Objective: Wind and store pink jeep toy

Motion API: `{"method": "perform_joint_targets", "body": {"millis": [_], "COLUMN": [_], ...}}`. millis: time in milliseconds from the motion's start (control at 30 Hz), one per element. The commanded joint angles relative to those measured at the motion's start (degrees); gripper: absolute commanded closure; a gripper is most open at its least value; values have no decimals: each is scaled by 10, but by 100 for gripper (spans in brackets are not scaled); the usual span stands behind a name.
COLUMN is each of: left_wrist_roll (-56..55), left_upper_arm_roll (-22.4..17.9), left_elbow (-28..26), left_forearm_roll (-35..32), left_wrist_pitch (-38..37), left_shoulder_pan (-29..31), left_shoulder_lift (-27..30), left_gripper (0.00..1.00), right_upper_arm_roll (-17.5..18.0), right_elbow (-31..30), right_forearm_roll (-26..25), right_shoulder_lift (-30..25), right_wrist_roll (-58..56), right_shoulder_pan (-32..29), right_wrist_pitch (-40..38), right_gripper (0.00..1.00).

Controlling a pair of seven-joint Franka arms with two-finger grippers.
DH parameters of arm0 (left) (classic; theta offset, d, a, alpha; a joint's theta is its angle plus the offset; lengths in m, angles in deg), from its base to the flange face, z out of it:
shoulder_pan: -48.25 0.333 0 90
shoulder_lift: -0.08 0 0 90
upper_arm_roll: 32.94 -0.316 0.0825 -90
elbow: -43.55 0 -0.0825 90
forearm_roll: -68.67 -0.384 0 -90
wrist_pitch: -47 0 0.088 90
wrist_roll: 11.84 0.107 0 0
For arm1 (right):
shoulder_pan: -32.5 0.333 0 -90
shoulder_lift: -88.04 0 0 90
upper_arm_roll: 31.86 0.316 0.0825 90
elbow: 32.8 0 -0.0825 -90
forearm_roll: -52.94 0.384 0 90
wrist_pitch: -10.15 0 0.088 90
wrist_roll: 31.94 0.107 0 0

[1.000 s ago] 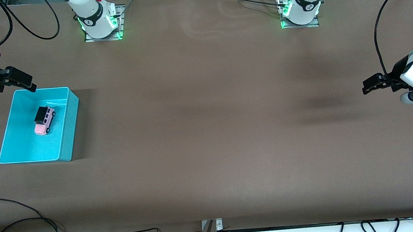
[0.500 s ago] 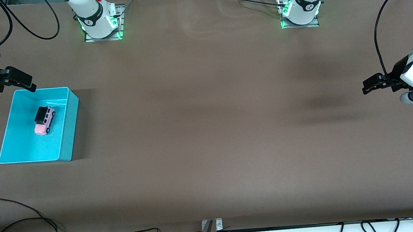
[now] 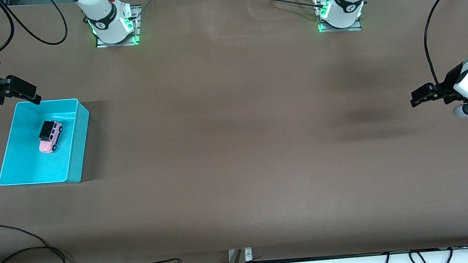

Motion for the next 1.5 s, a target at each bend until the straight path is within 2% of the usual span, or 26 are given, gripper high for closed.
{"method": "perform_joint_targets", "body": {"millis": [0, 567, 1467], "left_wrist_roll": [11, 11, 11], "left_upper_arm_roll": [4, 3, 3], "left_elbow": [2, 27, 27], "left_forearm_roll": [-7, 0, 0], "left_wrist_pitch": [3, 3, 0], "left_shoulder_pan": [4, 4, 4], "left_shoulder_lift": [6, 18, 22], "left_gripper": [0, 0, 0], "right_upper_arm_roll": [2, 1, -2], "right_elbow": [12, 12, 12], "right_forearm_roll": [-9, -9, -9], "right_shoulder_lift": [1, 1, 1], "right_wrist_roll": [-2, -1, 2], "right_shoulder_pan": [-4, -5, -5], "right_wrist_pitch": [-5, -5, -5], "right_gripper": [0, 0, 0]}}
